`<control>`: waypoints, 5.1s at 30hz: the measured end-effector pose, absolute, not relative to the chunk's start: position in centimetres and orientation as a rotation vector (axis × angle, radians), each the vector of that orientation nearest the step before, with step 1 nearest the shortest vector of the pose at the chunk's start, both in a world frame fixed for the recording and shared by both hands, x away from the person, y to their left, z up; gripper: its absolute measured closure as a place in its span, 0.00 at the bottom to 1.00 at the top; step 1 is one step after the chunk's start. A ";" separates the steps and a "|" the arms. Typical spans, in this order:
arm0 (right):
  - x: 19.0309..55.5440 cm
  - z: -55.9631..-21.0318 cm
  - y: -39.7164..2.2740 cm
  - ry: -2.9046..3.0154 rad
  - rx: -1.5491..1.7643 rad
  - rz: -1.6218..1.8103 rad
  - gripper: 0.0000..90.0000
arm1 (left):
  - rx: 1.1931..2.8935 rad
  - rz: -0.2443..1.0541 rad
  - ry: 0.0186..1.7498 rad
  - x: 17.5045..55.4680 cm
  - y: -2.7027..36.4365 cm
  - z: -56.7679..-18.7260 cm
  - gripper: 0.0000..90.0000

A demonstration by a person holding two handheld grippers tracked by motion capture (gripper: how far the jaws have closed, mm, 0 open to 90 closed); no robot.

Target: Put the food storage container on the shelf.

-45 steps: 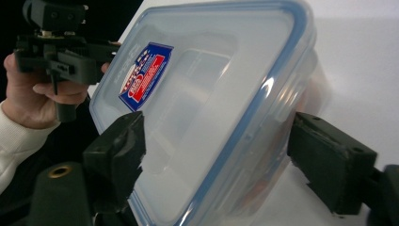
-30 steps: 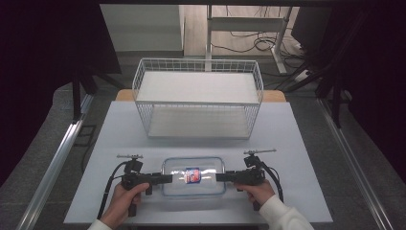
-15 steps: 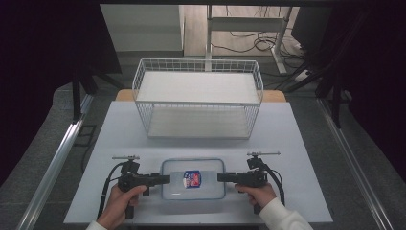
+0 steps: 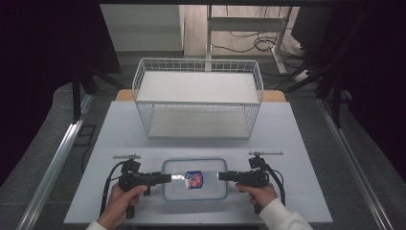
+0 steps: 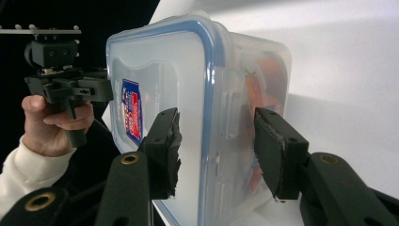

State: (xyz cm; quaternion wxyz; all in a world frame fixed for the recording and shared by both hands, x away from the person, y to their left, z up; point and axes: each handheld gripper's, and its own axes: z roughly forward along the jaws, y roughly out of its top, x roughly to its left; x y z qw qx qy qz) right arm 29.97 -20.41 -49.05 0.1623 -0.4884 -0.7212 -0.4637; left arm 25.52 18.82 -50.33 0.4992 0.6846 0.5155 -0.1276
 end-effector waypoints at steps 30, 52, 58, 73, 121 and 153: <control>38.8 -46.7 -19.8 -2.057 -1.443 -1.533 0.58 | 1.646 -0.240 1.167 36.6 19.6 -48.3 0.54; 42.8 -48.7 -19.5 -2.027 -1.526 -1.505 0.57 | 1.645 -0.264 1.193 40.6 19.6 -50.6 0.54; 43.0 -49.0 -19.4 -2.050 -1.546 -1.486 0.57 | 1.634 -0.264 1.212 40.8 19.5 -50.9 0.54; 43.5 -49.6 -19.1 -1.917 -1.682 -1.475 0.56 | 1.519 -0.302 1.296 42.0 19.6 -51.9 0.54; 31.8 -48.7 -14.3 -2.965 -1.012 -1.257 0.98 | 1.918 0.176 1.066 22.7 19.3 -48.8 0.29; 36.4 -49.9 -8.8 -2.938 -1.128 -1.374 0.99 | 1.948 0.199 1.057 22.5 19.8 -49.1 0.30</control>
